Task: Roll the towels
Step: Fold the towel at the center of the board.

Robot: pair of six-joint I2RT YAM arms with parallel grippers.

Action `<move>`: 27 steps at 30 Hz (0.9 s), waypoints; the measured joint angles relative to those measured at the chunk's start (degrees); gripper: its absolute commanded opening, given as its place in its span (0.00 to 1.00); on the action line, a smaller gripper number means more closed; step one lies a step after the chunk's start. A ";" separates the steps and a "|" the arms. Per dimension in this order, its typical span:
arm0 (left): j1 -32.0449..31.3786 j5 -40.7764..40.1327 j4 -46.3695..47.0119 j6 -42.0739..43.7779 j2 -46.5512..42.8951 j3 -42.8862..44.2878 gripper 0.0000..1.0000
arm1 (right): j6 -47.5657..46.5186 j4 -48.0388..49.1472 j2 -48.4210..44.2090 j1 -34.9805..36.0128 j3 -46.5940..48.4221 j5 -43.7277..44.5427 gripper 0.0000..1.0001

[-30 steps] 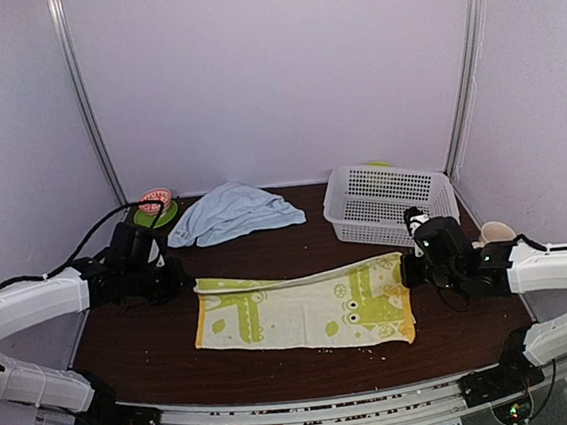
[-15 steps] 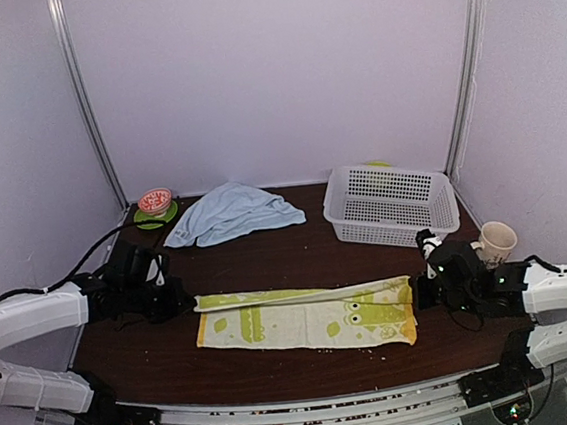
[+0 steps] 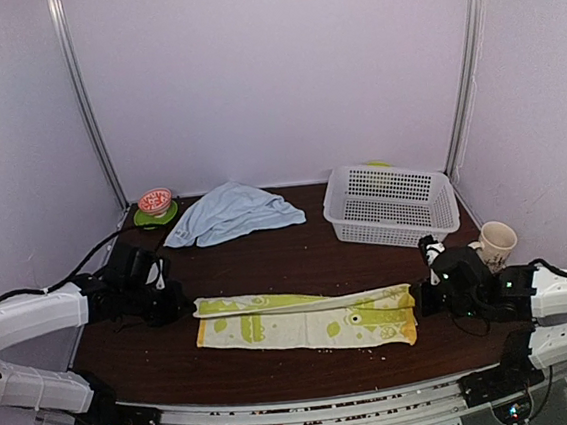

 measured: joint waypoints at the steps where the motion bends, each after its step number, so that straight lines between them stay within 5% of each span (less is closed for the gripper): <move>1: 0.00 0.09 -0.02 0.15 0.04 -0.11 0.00 | 0.33 -0.31 -0.13 0.33 0.00 0.02 0.00; 21: 0.00 2.23 -0.24 1.70 3.85 -2.10 0.00 | 6.40 -2.32 2.25 7.19 -2.14 0.04 0.00; 22: 0.00 2.36 -0.24 1.79 4.11 -2.10 0.00 | 6.60 -2.45 2.25 7.41 -2.25 0.04 0.05; 24: 0.00 2.60 -0.24 2.16 4.57 -2.10 0.00 | 6.82 -2.78 2.25 7.80 -2.29 -0.04 0.30; 27: 0.00 3.06 -0.42 2.86 4.74 -2.10 0.16 | 7.15 -3.69 1.44 8.50 -2.36 -1.22 0.56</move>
